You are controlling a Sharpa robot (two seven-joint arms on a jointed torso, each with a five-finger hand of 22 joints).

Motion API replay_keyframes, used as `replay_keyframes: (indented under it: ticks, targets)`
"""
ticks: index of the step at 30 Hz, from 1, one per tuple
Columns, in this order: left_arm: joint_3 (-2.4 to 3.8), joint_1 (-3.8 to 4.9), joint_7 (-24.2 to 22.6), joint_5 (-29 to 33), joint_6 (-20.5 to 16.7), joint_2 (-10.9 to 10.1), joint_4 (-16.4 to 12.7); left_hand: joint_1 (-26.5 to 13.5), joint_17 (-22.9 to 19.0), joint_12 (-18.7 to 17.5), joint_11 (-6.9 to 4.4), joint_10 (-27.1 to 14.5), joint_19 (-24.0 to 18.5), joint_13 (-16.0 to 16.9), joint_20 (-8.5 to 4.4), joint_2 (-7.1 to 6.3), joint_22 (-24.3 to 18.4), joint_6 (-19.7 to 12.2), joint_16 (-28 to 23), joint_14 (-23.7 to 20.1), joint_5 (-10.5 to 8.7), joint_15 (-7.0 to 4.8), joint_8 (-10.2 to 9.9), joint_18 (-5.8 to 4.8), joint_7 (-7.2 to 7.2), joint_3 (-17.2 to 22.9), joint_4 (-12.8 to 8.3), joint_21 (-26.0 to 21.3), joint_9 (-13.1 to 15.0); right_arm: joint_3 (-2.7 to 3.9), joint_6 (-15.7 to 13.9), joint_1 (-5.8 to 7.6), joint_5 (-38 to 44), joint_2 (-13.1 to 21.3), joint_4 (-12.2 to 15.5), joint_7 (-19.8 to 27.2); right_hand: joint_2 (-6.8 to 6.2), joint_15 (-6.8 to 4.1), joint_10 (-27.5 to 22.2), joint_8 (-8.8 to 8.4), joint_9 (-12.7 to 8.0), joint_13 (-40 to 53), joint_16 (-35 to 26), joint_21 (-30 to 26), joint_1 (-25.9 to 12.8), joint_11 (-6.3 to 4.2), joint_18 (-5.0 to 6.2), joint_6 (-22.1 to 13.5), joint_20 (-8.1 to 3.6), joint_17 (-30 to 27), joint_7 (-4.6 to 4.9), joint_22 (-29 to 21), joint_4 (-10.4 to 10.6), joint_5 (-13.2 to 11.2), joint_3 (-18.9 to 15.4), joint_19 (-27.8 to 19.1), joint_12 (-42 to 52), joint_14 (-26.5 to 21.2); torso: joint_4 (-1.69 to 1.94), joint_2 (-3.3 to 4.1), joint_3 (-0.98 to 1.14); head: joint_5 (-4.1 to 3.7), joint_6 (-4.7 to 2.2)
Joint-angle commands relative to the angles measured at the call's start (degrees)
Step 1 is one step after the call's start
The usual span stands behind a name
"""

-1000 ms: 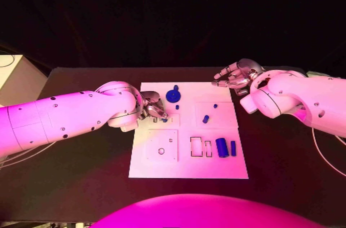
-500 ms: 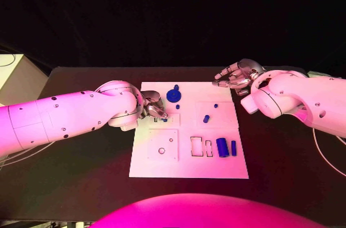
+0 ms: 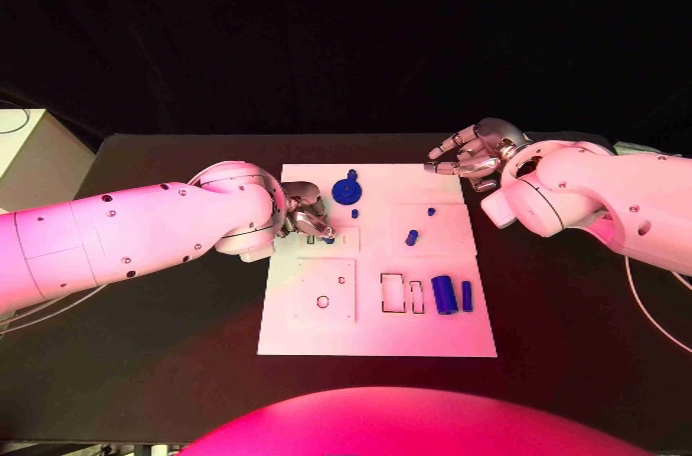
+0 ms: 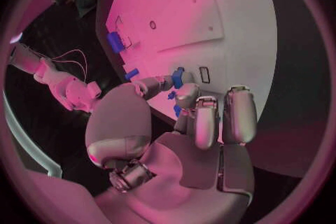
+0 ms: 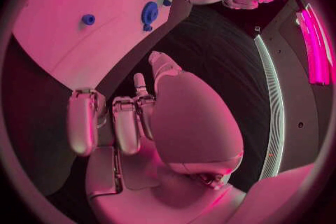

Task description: Assemble the parts on the task board

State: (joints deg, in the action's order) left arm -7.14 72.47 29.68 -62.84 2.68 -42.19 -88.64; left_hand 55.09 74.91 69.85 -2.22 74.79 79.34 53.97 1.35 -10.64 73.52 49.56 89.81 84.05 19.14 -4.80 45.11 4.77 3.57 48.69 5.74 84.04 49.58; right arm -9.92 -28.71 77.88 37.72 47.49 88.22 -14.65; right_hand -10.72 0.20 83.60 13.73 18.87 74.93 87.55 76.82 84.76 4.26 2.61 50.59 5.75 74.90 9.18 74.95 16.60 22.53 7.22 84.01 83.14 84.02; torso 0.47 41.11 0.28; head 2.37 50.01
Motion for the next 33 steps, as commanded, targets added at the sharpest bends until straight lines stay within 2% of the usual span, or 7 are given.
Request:
replay_keyframes:
  ticks: [1,12,33]
  targets:
    - [-0.01,-0.02,0.27,-0.38,1.80,0.08,-0.17,-0.04,15.03,0.19,0.01,0.40,0.40,0.04,-0.19,0.35,0.10,1.88,0.16,5.94,0.33,-0.47,0.18,-1.17,-1.58,11.00,-11.09,0.21,0.12,-0.01,0.98,-0.06,0.29,0.01,0.05,0.55,0.02,-0.25,-0.43,0.39,0.03,7.99,-0.36,-0.21,-0.71,0.07,0.52,-0.53,0.00,9.31,0.04,6.06,-0.08,0.26,0.42,0.33,-0.15,4.46,0.00,0.01,0.04,0.07,-0.01]
    - [-0.01,-0.02,0.36,-0.19,3.48,0.35,-0.14,-0.54,14.77,0.78,-0.13,1.12,0.97,0.97,-0.26,0.31,0.93,2.32,0.03,5.86,0.39,-0.57,0.33,-1.35,-1.76,10.77,-10.92,0.52,0.17,-0.01,1.02,-0.10,0.29,0.02,0.03,0.57,0.00,-0.25,-0.44,0.53,0.05,7.96,-0.40,-0.39,-1.00,0.06,0.56,-0.59,0.01,9.27,0.03,5.96,-0.10,0.32,0.65,0.27,-0.17,4.45,-0.01,-0.01,0.06,0.09,-0.01]
    - [-0.02,-0.02,0.35,0.08,3.30,1.17,0.68,-1.65,14.64,1.12,-0.51,2.00,1.32,1.58,-0.46,1.05,1.39,3.15,-0.04,5.82,-0.35,-0.88,0.43,-1.46,-2.27,9.57,-9.93,0.65,0.12,-0.01,1.04,-0.16,0.24,0.14,0.04,0.65,0.00,-0.25,-0.44,0.53,0.05,7.96,-0.40,-0.39,-1.00,0.06,0.56,-0.59,0.01,9.27,0.03,5.96,-0.10,0.32,0.65,0.27,-0.17,4.45,-0.01,-0.01,0.07,-0.02,-0.01]
